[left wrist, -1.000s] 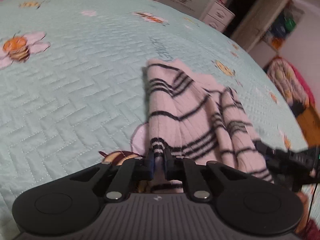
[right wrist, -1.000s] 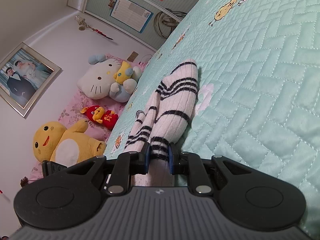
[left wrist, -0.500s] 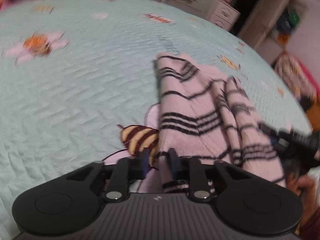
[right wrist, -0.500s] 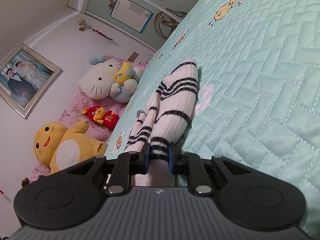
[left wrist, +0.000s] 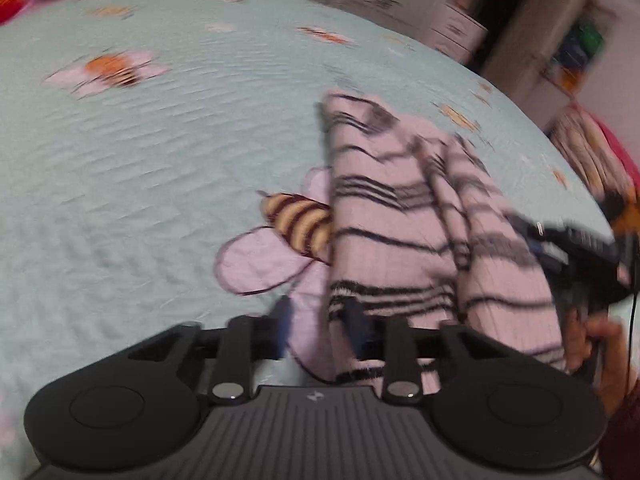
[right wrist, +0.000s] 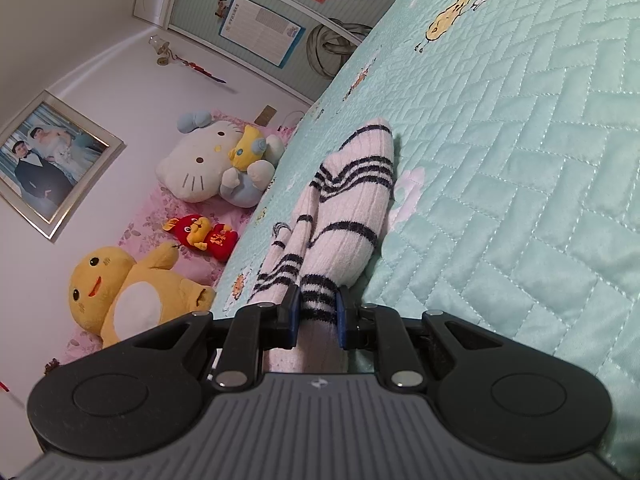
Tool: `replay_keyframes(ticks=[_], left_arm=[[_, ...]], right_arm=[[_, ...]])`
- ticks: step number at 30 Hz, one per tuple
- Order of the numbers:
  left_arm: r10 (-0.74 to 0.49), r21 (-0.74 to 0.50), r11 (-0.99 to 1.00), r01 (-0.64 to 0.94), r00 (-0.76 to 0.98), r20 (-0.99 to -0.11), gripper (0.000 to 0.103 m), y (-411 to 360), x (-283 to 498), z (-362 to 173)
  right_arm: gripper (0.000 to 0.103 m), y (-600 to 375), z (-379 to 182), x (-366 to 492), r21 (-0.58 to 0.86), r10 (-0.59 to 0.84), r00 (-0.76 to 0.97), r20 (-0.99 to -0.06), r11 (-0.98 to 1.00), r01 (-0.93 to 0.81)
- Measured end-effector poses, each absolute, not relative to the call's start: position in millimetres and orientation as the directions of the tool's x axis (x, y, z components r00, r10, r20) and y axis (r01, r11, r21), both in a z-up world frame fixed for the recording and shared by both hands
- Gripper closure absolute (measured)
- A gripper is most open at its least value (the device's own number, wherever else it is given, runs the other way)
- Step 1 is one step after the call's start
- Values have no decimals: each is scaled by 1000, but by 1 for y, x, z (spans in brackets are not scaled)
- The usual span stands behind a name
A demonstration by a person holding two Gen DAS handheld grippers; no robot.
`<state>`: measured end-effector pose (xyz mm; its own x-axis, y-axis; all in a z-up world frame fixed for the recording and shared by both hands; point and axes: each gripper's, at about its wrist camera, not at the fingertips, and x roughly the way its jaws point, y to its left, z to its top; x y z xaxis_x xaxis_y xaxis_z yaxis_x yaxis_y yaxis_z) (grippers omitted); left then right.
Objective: Fold clothes
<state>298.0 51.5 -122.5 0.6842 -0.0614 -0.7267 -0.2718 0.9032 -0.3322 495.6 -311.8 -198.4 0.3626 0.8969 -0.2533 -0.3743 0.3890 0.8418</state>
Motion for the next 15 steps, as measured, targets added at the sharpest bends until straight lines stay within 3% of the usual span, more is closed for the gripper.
replay_keyframes(ticks=[1, 3, 5, 6, 8, 15], left_arm=[[-40, -323, 899, -294, 681, -731, 91, 54, 294, -120], [-31, -311, 910, -276, 701, -712, 86, 47, 282, -107], [-34, -288, 921, -263, 681, -732, 62, 37, 274, -113], [-36, -277, 926, -257, 670, -741, 43, 31, 270, -115], [-21, -243, 937, -250, 656, -755, 44, 23, 262, -125], [28, -191, 944, -268, 644, -765, 48, -11, 229, -108]], right_arm=[[87, -311, -198, 495, 838, 894, 365, -260, 397, -375], [86, -311, -195, 494, 829, 885, 373, -277, 417, -373], [84, -311, -190, 488, 812, 863, 402, -305, 456, -363], [78, -311, -185, 483, 791, 840, 429, -333, 496, -358], [63, -312, -171, 462, 745, 807, 464, -366, 553, -373], [62, -323, -120, 329, 695, 824, 471, -315, 538, -477]])
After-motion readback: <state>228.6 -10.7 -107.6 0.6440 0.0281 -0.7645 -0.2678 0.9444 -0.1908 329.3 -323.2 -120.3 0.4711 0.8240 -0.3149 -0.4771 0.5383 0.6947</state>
